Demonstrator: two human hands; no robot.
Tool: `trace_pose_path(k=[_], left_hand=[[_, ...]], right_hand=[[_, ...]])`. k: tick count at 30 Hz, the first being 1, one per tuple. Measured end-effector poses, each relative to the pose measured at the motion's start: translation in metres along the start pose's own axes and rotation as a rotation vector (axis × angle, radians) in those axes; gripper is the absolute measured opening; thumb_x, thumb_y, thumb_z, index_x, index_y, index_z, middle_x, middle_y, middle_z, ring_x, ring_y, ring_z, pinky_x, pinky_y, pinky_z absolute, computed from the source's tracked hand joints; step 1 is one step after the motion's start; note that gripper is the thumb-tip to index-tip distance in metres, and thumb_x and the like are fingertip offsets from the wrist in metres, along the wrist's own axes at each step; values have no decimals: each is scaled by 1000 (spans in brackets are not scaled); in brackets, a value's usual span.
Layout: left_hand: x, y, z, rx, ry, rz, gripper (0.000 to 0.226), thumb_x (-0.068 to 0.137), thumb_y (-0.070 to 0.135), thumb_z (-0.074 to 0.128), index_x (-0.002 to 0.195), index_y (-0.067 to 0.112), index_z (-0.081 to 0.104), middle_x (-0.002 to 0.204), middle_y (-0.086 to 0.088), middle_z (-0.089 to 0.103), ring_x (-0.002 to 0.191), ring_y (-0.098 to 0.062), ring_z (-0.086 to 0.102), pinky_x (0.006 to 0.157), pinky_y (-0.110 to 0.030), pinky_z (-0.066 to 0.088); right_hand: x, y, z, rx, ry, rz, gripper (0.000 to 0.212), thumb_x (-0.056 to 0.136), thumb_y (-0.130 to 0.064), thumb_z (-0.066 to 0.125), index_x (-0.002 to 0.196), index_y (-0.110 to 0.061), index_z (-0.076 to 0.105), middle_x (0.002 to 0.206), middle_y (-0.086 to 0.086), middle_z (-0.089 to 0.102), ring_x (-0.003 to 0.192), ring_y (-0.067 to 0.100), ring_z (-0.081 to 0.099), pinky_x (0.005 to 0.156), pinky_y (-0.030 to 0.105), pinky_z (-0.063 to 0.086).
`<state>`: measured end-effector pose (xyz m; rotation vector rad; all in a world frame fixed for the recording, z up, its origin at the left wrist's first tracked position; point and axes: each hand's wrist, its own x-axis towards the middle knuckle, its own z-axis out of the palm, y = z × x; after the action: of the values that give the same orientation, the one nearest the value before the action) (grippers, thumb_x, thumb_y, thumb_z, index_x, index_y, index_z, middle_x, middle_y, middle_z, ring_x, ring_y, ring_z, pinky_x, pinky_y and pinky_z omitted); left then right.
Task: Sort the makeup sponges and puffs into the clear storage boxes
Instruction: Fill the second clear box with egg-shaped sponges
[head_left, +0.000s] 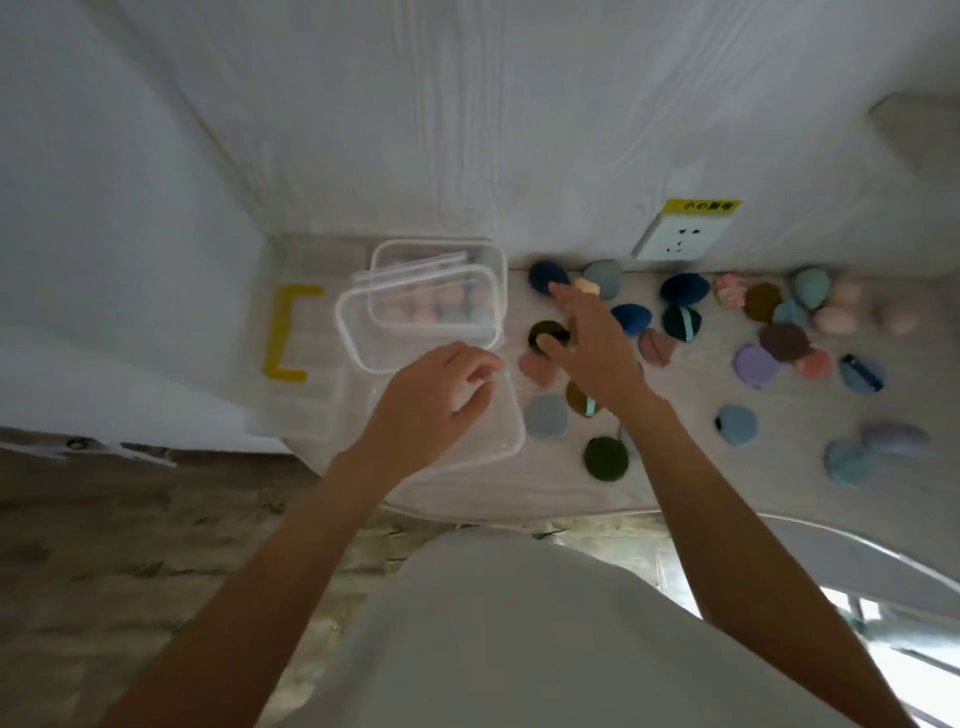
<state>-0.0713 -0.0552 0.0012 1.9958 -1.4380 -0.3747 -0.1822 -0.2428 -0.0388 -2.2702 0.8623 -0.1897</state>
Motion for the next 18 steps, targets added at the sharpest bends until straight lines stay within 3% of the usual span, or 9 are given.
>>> trace_pose_path(k=[3, 6, 10, 13, 18], left_hand=[[61, 14, 37, 5, -70, 135, 25, 88, 15, 50, 111, 10, 58, 105, -5, 61, 93, -16, 56, 78, -29, 48], [115, 4, 74, 188, -168, 118, 41, 84, 2, 54, 124, 8, 50, 121, -14, 54, 109, -27, 49, 88, -38, 45], [162, -7, 106, 522, -252, 60, 50, 71, 4, 72, 118, 1, 54, 112, -20, 58, 102, -36, 54, 81, -40, 48], [181, -9, 115, 636, -334, -35, 45, 92, 13, 49, 134, 3, 34, 136, -19, 40, 126, -33, 36, 99, -38, 34], [191, -27, 119, 812, -402, -77, 41, 93, 17, 49, 131, 10, 36, 132, -14, 40, 123, -30, 38, 91, -39, 42]], right_hand=[[-12, 34, -13, -107, 91, 147, 50, 87, -15, 59, 134, -19, 43, 131, 7, 50, 113, 24, 50, 93, 28, 38], [-14, 63, -27, -169, 120, 266, 51, 85, -6, 56, 133, -17, 43, 133, 10, 48, 119, 28, 47, 96, 35, 39], [-6, 91, -36, -279, 140, 230, 43, 90, -5, 49, 133, -11, 45, 135, 11, 48, 123, 29, 44, 103, 35, 34], [5, 97, -36, -269, 95, 229, 47, 89, -4, 48, 136, -13, 41, 137, 10, 46, 126, 25, 40, 106, 32, 29], [26, 96, -25, -366, 7, 111, 56, 84, -3, 54, 136, -14, 38, 137, 8, 45, 128, 25, 36, 107, 32, 28]])
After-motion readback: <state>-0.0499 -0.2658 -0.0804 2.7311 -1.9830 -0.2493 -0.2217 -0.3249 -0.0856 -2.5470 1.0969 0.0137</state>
